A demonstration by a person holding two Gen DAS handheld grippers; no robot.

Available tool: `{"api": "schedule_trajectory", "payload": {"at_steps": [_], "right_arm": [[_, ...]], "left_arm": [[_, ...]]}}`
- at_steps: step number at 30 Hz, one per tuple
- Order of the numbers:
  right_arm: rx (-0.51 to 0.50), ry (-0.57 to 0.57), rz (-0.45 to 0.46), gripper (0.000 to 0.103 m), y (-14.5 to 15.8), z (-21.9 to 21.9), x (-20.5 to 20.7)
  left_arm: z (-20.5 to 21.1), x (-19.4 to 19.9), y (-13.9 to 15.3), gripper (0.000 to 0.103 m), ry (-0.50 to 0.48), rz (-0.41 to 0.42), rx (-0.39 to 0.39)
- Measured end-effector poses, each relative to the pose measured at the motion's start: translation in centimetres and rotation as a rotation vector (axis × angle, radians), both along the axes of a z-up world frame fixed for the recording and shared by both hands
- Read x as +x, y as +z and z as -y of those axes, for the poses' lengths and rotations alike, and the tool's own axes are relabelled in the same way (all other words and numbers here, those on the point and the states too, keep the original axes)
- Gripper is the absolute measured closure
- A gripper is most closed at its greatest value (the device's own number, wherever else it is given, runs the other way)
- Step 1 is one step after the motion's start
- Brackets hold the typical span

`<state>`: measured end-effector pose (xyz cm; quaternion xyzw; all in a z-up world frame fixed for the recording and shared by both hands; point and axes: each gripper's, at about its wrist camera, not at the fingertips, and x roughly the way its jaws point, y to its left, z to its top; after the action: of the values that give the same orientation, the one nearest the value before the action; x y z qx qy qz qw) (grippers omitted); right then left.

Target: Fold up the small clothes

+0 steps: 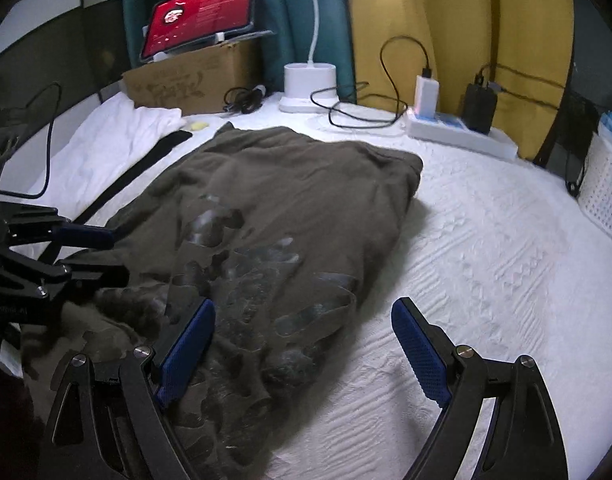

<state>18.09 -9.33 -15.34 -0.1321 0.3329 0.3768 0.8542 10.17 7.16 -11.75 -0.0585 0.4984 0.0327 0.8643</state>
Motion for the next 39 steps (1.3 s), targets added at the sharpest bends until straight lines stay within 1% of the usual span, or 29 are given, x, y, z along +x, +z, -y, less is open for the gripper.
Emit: {"api": "schedule_trajectory", "payload": {"at_steps": [3,5,8,13,15,17,19,22,24,26,27,29,30,34,36,37,38,39], "right_arm": [[-0.005,0.017,0.006,0.012,0.0,-0.1,-0.5],[-0.008,0.02,0.008,0.012,0.0,-0.1,-0.6],[-0.022,0.023,-0.001,0.012,-0.2,-0.3,-0.6],[0.006,0.032,-0.002,0.012,0.1,0.3,-1.1],[0.053,0.02,-0.005,0.012,0.7,1.0,-1.0],[0.113,-0.015,-0.012,0.012,1.6,1.9,-0.7],[0.133,-0.025,-0.022,0.012,1.8,2.2,-0.6],[0.095,0.006,-0.051,0.012,1.0,1.3,-0.9],[0.067,0.024,-0.054,0.012,0.5,0.2,-1.5],[0.036,0.045,-0.047,0.012,0.2,-0.9,-2.5],[0.014,0.052,-0.033,0.012,0.0,-1.4,-3.0],[-0.033,0.056,0.002,0.012,-0.2,-2.3,-3.9],[-0.04,0.053,0.01,0.012,-0.2,-2.3,-4.1],[-0.067,0.026,0.012,0.012,-0.5,-2.2,-4.6],[-0.082,0.01,0.015,0.012,-0.6,-2.0,-4.8],[-0.085,-0.001,0.02,0.012,-0.6,-1.9,-5.1],[-0.086,-0.011,0.018,0.012,-0.7,-1.7,-5.3],[-0.085,-0.017,0.014,0.012,-0.8,-1.5,-5.4]], "left_arm": [[-0.2,-0.2,-0.2,0.045,0.039,-0.009,0.006],[-0.3,-0.3,-0.8,0.036,0.061,-0.024,0.023],[-1.0,-0.3,-1.2,0.03,0.107,-0.037,-0.005],[-1.2,-0.3,-1.1,0.029,0.115,-0.057,-0.017],[-1.0,-0.5,-0.9,0.029,0.111,-0.051,-0.01],[-0.6,-0.8,-0.4,0.029,0.082,-0.029,-0.003],[0.0,-1.1,-0.1,0.029,0.042,-0.012,0.008],[0.3,-1.6,-0.1,0.029,-0.003,-0.01,0.026],[-0.2,-1.9,-0.4,0.029,-0.007,-0.011,-0.006],[-0.8,-2.1,-1.2,0.029,-0.003,-0.031,-0.058],[-1.0,-2.3,-1.3,0.029,-0.008,-0.02,-0.069],[-0.6,-2.6,-1.3,0.028,-0.046,-0.013,-0.042],[-0.4,-2.6,-1.3,0.028,-0.061,-0.01,-0.033],[-0.8,-2.9,-1.3,0.028,-0.096,0.019,-0.046],[-0.7,-3.1,-1.4,0.029,-0.112,0.038,-0.044],[-0.7,-3.1,-1.4,0.035,-0.133,0.049,-0.044],[-0.6,-3.2,-1.4,0.048,-0.158,0.056,-0.062],[-0.4,-3.4,-1.2,0.053,-0.174,0.063,-0.07]]}}
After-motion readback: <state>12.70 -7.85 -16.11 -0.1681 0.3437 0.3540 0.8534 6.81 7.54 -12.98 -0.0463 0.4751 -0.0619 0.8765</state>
